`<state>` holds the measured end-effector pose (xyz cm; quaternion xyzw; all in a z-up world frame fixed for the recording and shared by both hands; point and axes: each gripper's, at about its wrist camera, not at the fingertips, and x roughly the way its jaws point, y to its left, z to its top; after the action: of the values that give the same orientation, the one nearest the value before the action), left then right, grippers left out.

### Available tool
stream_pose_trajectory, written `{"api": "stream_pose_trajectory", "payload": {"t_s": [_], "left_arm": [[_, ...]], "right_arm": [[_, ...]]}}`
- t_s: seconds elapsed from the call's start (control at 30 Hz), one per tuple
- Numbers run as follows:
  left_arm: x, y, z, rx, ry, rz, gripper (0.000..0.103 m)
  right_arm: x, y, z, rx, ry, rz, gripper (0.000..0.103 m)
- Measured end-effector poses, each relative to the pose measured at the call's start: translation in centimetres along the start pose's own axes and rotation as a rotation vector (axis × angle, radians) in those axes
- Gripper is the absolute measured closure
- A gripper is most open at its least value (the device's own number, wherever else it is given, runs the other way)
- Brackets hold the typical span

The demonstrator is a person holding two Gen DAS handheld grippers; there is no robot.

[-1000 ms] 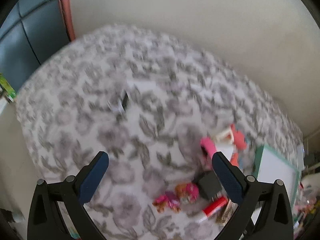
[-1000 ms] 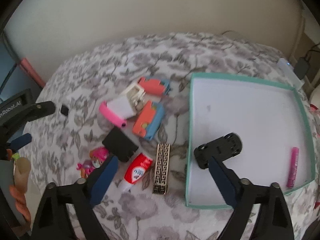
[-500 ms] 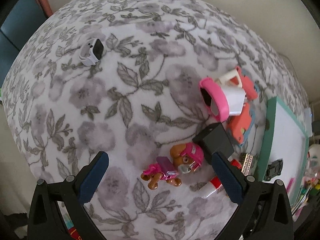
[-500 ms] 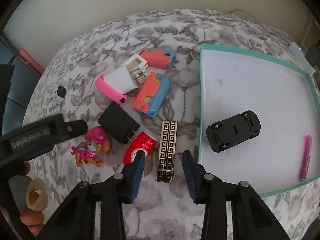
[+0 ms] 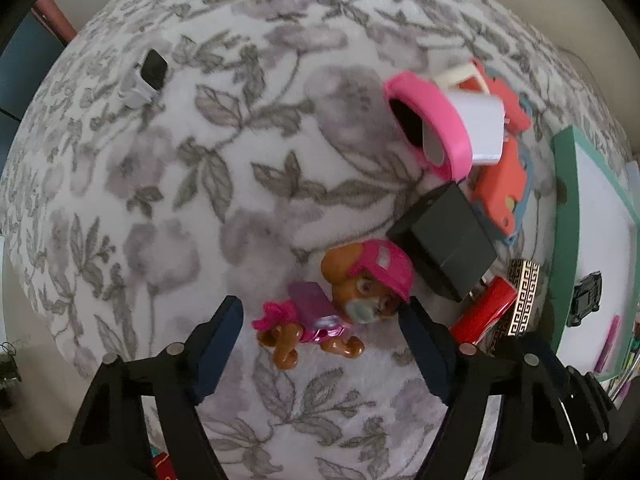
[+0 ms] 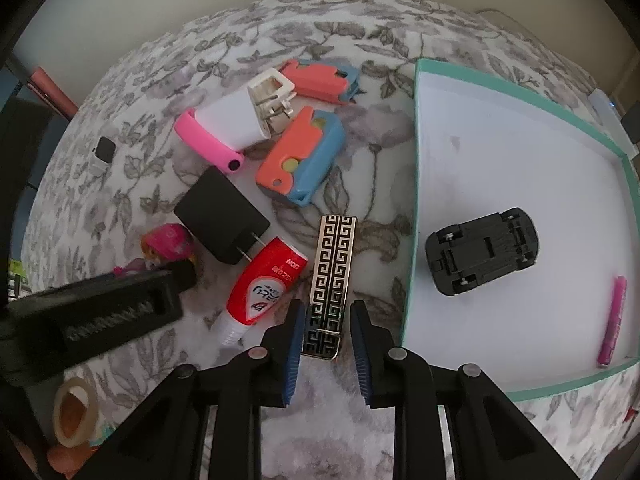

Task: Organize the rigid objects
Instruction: 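Grasp the gold lipstick case with the right tool while the left tool grasps the puppy figure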

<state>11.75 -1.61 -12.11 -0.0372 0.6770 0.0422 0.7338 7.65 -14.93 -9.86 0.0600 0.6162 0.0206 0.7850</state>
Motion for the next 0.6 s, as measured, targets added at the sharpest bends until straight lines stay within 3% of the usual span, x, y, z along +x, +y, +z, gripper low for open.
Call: {"api": "stream_pose_trajectory", "payload": {"t_s": [0.1, 0.6], "left_arm": [[0.9, -0.6, -0.1, 0.007, 0.016, -0.006, 0.029], [1.8, -1.6, -0.2, 0.03, 0.003, 0.025, 0.029]], "right_arm": [[0.4, 0.2, 0.2, -0.013, 0.006, -0.012, 0.079], [1.7, 1.5, 0.5, -0.049, 0.009, -0.082, 0.081]]}}
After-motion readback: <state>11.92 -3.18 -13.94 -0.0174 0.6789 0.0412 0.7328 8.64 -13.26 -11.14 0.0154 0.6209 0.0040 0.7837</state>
